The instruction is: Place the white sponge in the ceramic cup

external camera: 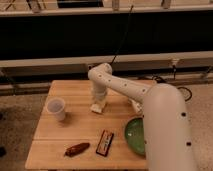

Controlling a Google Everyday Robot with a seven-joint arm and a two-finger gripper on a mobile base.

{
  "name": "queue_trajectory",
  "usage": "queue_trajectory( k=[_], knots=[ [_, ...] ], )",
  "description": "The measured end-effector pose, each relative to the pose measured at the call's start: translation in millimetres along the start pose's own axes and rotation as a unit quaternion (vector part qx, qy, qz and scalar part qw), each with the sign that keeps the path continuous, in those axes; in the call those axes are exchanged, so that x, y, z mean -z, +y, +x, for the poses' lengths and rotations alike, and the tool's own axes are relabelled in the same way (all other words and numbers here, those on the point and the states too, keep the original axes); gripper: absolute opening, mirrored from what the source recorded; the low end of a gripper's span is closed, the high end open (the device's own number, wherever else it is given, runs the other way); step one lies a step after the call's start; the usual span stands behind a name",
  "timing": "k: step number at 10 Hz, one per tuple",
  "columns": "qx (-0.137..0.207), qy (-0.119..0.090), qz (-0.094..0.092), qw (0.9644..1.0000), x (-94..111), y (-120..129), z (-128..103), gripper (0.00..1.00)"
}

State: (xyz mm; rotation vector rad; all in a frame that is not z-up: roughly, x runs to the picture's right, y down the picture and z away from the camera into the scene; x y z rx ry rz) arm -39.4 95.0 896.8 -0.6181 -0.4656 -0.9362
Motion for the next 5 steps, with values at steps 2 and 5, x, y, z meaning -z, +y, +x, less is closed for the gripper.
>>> queue_trajectory(
  k=[2,5],
  knots=[
    [0.019,0.006,0.008,0.9998,33,-8,-10,0.0],
    [0.048,0.017,0.009,0.9987,73,-15,-19,0.0]
  ],
)
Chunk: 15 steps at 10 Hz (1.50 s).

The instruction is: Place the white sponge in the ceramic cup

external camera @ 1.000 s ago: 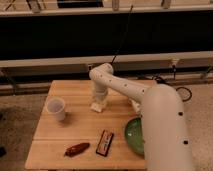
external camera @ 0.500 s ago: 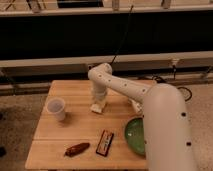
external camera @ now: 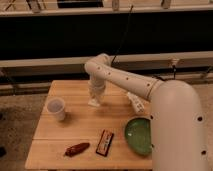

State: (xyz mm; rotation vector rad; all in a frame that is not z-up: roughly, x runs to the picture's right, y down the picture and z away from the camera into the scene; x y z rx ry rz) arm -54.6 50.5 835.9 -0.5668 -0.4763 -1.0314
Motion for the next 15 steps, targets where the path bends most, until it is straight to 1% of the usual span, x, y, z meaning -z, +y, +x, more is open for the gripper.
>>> queue_trajectory(
  k=[1,2,3,4,6,8,10,11,12,13,14,15],
  knots=[
    [0.019,0.009,0.001,0.9998,17,-13,-7,0.0],
    [0.038,0.015,0.001,0.9991,27,-27,-16,0.0],
    [0.055,0.02,0.002,0.9983,33,-38,-23,0.0],
    [0.079,0.025,0.002,0.9965,41,-55,-36,0.0],
    [0.113,0.03,0.003,0.9932,50,-78,-53,0.0],
    [0.149,0.031,0.003,0.9884,53,-105,-74,0.0],
    [0.178,0.03,0.004,0.9836,55,-123,-91,0.0],
    [0.194,0.028,0.006,0.9806,56,-132,-101,0.01],
    [0.201,0.026,0.006,0.9791,56,-138,-107,0.06],
    [0.208,0.024,0.005,0.9778,54,-143,-114,0.14],
    [0.215,0.018,0.007,0.9765,51,-150,-122,0.26],
    [0.217,0.017,0.006,0.9761,50,-150,-123,0.34]
  ],
)
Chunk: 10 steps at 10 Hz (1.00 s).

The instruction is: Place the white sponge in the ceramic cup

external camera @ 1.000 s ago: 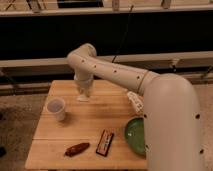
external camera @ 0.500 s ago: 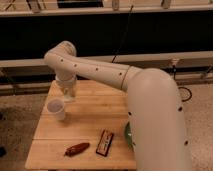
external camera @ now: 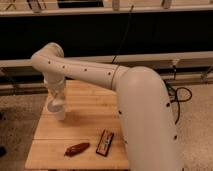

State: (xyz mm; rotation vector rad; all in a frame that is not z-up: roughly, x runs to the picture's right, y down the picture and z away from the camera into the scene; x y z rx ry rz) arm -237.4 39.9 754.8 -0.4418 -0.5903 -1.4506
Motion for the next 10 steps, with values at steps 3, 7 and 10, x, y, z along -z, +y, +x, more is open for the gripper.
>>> queue_trajectory(
  k=[3,7,10],
  knots=[
    [0.009,-0.01,0.009,0.9999,-6,-13,-2,0.65],
    [0.018,-0.019,0.013,0.9996,-10,-17,-2,0.8],
    [0.017,-0.017,0.013,0.9996,-13,-12,0,0.64]
  ],
)
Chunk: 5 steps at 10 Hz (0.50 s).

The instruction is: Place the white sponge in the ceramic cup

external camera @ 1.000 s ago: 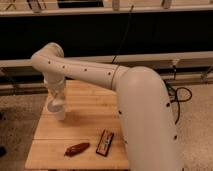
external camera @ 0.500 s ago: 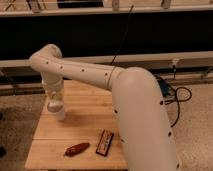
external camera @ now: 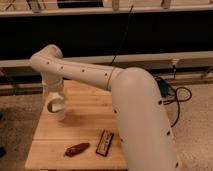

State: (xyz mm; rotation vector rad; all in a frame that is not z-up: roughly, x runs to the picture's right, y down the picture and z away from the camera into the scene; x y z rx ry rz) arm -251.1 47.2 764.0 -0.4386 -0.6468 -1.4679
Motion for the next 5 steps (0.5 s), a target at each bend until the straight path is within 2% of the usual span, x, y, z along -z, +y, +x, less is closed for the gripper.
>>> queue_trajectory(
  k=[4,5],
  knots=[
    [0.003,-0.001,0.001,1.0,-4.8,0.8,1.8,0.24],
    [0.002,0.0,0.001,1.0,-4.0,2.1,2.7,0.19]
  ],
)
